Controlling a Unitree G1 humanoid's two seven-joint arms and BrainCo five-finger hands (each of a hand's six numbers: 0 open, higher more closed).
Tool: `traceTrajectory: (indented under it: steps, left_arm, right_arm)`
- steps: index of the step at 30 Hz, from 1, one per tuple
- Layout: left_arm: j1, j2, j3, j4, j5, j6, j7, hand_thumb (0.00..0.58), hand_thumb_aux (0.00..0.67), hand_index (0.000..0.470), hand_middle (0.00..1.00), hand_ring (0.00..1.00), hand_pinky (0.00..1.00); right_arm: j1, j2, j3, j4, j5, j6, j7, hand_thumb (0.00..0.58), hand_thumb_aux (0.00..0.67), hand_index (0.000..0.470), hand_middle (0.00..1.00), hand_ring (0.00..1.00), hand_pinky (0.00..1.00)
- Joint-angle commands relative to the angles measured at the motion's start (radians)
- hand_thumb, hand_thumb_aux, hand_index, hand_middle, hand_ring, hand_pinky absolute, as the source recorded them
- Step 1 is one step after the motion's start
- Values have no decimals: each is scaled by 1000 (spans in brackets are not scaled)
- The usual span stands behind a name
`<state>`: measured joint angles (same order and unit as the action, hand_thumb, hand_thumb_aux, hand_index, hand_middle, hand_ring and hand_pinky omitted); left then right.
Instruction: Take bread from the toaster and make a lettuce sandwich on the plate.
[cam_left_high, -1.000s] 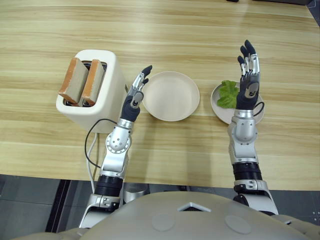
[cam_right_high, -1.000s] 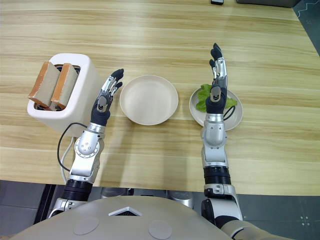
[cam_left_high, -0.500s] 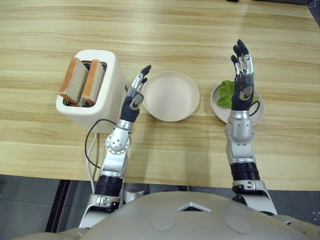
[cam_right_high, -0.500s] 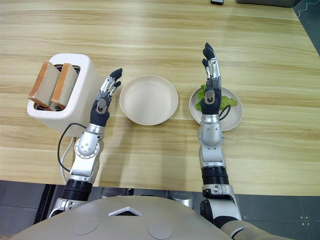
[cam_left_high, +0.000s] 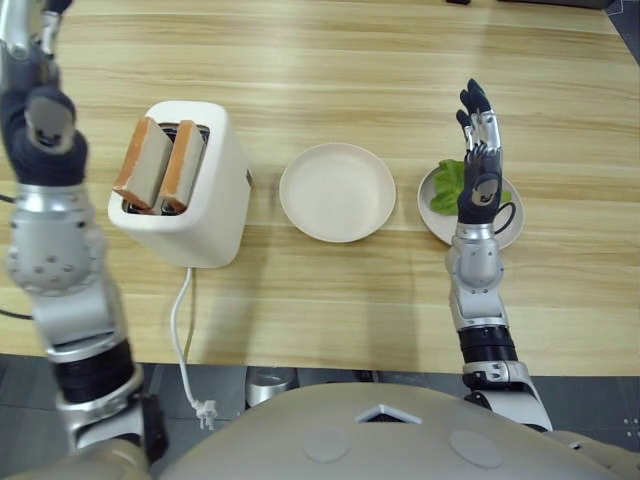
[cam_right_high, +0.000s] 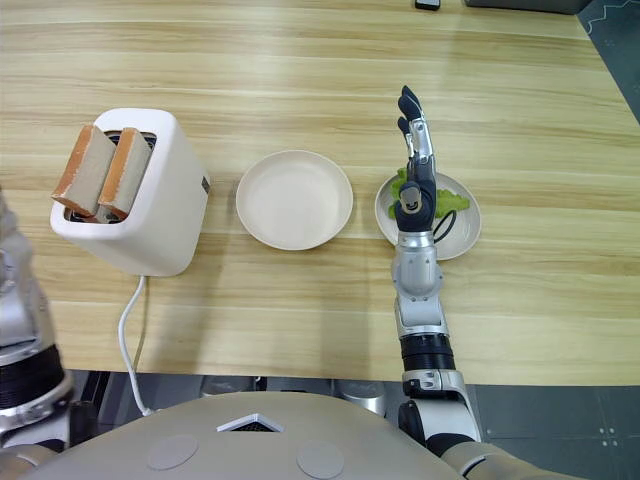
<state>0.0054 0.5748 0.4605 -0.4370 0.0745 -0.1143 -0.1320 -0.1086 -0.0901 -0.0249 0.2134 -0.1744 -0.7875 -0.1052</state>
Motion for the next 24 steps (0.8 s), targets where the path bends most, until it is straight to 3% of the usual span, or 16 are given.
traceTrajectory:
  steps: [1,7,17,18,19,20,21,22,24]
  left_arm:
    - [75,80,18,121,131,75,-35,0,0,0,0,0,0]
    - [183,174,-76,293,291,71,-64,0,0,0,0,0,0]
    - [155,186,-106,334,314,57,-79,0,0,0,0,0,0]
    - [153,190,-106,340,318,57,-77,156,97,67,0,0,0]
    - [152,192,-104,345,320,55,-75,156,97,67,0,0,0]
    - [152,194,-103,347,321,53,-72,541,497,341,0,0,0]
    - [152,195,-102,348,321,51,-70,576,612,420,0,0,0]
    - [151,196,-103,347,320,50,-70,580,670,460,0,0,0]
    - [149,196,-109,344,317,48,-71,580,670,460,0,0,0]
  right_arm:
    - [-2,2,-4,-4,13,4,1,0,0,0,0,0,0]
    - [0,0,-6,-3,13,-1,1,0,0,0,0,0,0]
    - [2,-2,-7,3,9,-9,0,0,0,0,0,0,0]
    - [1,-2,-7,5,9,-11,0,0,0,0,0,0,0]
    - [0,-2,-6,8,7,-12,0,0,0,0,0,0,0]
    - [0,-2,-5,9,7,-14,0,0,0,0,0,0,0]
    - [-1,-1,-5,9,5,-15,-1,0,0,0,0,0,0]
    - [-1,-1,-4,10,4,-16,-1,0,0,0,0,0,0]
    - [-1,-1,-3,10,-1,-18,-2,0,0,0,0,0,0]
